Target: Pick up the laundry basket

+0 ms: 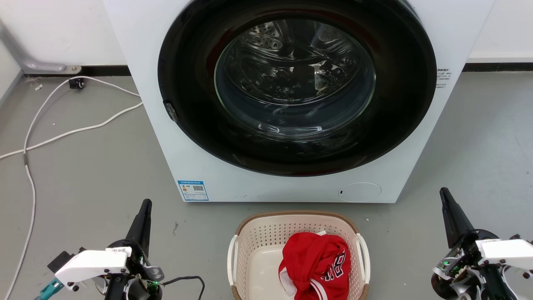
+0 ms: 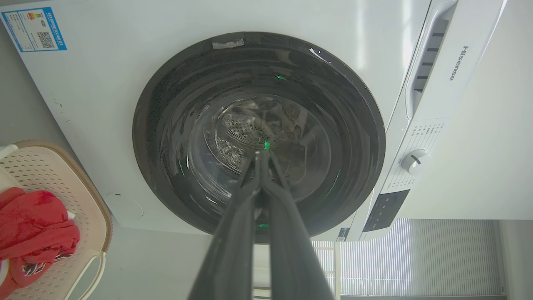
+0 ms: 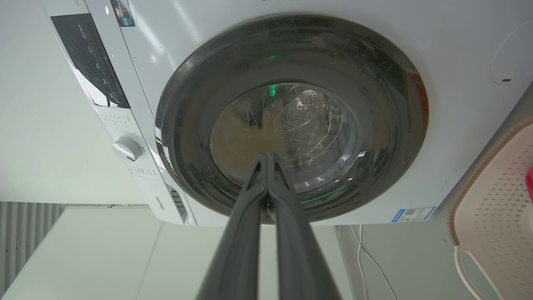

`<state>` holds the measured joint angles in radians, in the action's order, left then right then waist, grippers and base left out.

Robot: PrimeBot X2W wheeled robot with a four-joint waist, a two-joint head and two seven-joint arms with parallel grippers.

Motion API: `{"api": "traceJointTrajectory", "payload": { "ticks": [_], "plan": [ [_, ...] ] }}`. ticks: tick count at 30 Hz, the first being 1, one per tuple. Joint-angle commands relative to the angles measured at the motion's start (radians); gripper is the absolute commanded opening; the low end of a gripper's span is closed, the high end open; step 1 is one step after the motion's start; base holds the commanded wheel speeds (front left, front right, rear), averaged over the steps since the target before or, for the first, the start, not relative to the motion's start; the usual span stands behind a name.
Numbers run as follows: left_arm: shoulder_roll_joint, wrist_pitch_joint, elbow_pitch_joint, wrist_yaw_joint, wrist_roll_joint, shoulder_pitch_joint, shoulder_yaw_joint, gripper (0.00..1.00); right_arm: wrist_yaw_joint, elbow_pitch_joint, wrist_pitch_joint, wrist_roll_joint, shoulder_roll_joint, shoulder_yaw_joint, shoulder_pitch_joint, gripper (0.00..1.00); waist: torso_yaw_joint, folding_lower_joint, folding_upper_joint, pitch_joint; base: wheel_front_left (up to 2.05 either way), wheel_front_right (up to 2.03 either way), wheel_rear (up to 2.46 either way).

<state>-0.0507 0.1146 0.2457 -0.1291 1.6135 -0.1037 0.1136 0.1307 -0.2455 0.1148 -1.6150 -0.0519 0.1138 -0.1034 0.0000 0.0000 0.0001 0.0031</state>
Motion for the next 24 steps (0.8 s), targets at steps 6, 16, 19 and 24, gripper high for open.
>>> {"api": "traceJointTrajectory", "payload": {
  "ticks": [6,16,19,24],
  "plan": [
    [0.000,0.001,0.001,-0.004,-0.001,-0.011,0.001,0.00,0.000,0.000,0.000,0.004,0.003,-0.001,-0.012,0.00,0.000,0.0000,-0.0001,0.000,0.00,0.00,0.00],
    [0.000,0.001,0.001,-0.004,-0.001,-0.011,0.001,0.00,0.000,0.000,0.000,0.004,0.003,-0.001,-0.012,0.00,0.000,0.0000,-0.0001,0.000,0.00,0.00,0.00],
    [0.000,0.001,0.001,-0.004,-0.001,-0.011,0.001,0.00,0.000,0.000,0.000,0.004,0.003,-0.001,-0.012,0.00,0.000,0.0000,-0.0001,0.000,0.00,0.00,0.00],
    [0.000,0.001,0.001,-0.004,-0.001,-0.011,0.001,0.00,0.000,0.000,0.000,0.004,0.003,-0.001,-0.012,0.00,0.000,0.0000,-0.0001,0.000,0.00,0.00,0.00]
  ]
}}
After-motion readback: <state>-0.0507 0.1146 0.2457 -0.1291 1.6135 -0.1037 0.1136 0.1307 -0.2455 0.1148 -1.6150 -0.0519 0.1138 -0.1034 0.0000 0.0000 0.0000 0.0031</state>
